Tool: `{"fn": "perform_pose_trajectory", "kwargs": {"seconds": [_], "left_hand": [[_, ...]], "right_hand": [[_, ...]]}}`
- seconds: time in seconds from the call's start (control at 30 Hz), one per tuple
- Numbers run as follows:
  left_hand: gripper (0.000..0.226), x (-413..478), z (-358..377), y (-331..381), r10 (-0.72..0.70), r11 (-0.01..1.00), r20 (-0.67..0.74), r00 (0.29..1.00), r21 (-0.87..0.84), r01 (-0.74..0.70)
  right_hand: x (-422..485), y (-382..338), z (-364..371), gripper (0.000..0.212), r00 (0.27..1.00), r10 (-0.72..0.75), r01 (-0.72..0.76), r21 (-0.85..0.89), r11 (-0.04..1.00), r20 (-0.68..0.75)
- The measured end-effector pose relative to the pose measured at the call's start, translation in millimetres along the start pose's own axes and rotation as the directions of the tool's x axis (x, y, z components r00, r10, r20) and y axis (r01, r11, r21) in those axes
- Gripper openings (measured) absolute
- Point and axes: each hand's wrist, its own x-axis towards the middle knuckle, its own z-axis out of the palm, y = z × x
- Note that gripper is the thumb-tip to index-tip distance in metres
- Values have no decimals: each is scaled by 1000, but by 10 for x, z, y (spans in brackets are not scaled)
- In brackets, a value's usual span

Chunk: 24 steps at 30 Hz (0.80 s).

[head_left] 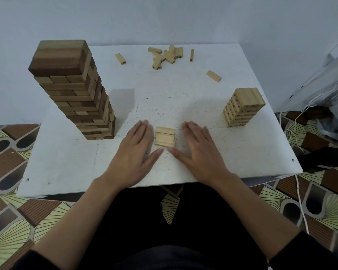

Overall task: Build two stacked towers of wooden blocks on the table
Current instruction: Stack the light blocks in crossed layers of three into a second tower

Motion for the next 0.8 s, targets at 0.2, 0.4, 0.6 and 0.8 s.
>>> {"fn": "perform_pose_trajectory", "kwargs": {"seconds": [0.2,0.4,0.6,0.8], "left_hand": [[74,24,111,78,-38,985,22,999,172,33],[62,16,151,79,-36,978,-38,999,204,43],[59,14,160,78,-38,985,-69,997,164,49],[59,6,197,112,-63,983,-99,993,168,79]], "right_hand": [[39,-36,86,87,990,2,32,-242,970,138],[75,-95,188,97,997,9,11,-259,966,75],[129,-123,203,86,999,25,-14,-239,971,43],[145,-57,187,86,1000,-6,11,-177,984,29]]}}
